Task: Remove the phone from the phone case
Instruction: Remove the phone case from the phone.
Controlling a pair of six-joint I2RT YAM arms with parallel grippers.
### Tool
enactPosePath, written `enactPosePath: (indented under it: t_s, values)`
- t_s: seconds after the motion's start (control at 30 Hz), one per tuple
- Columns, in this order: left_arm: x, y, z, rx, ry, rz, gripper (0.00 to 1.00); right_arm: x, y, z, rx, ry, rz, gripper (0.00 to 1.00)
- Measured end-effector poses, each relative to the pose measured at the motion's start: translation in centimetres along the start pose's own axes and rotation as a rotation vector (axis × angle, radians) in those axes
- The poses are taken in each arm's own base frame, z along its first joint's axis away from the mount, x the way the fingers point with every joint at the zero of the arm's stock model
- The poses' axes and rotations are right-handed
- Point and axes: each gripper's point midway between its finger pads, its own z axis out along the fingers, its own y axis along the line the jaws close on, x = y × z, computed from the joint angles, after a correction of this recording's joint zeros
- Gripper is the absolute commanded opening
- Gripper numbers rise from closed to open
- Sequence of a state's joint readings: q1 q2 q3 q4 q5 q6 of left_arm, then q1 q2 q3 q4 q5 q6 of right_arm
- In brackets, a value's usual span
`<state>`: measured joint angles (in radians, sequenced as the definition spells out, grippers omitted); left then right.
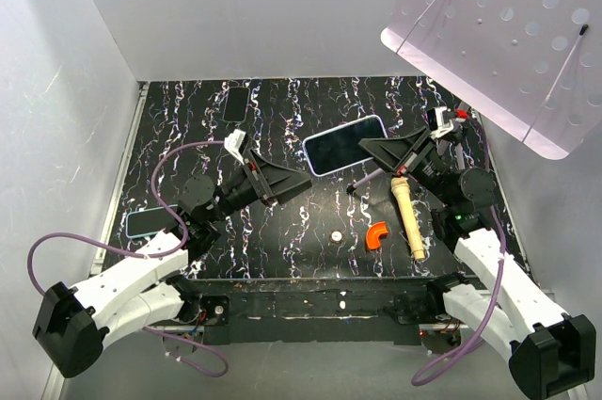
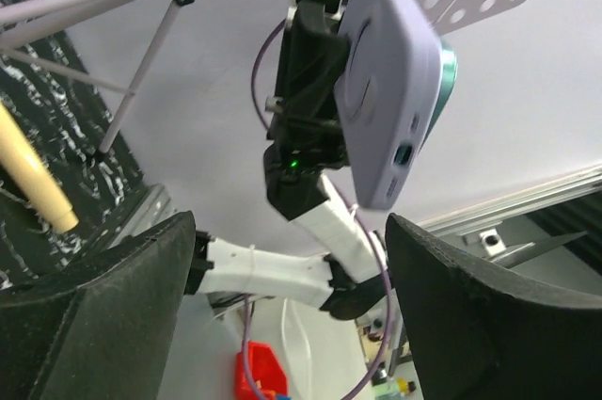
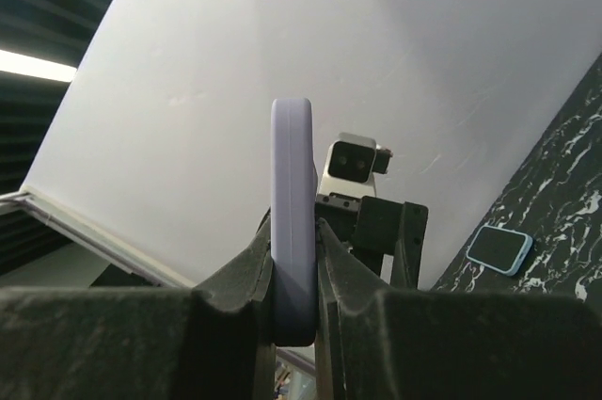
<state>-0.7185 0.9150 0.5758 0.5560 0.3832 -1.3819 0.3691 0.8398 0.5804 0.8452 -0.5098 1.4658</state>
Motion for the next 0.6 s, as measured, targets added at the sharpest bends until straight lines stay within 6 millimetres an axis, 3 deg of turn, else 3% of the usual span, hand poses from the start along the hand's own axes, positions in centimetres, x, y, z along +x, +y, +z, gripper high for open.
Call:
enactPosePath:
  t_s: [0.1, 0.3, 0.6]
  values:
    - [1.0, 1.0, -0.3, -0.019, 0.038, 0.037, 0.82, -0.3, -1.2, 0.1, 0.051, -0.02, 0.011, 0.01]
    - [2.2, 0.7, 0.0, 0.006, 0.099, 0.114, 0.73, -0.5, -2.4, 0.2, 0.106, -0.026, 0.031, 0.01]
    - [1.9, 0.4, 1.4, 0.013, 0.11, 0.151, 0.49, 0.0, -2.8, 0.3, 0.125, -0.009, 0.032, 0.01]
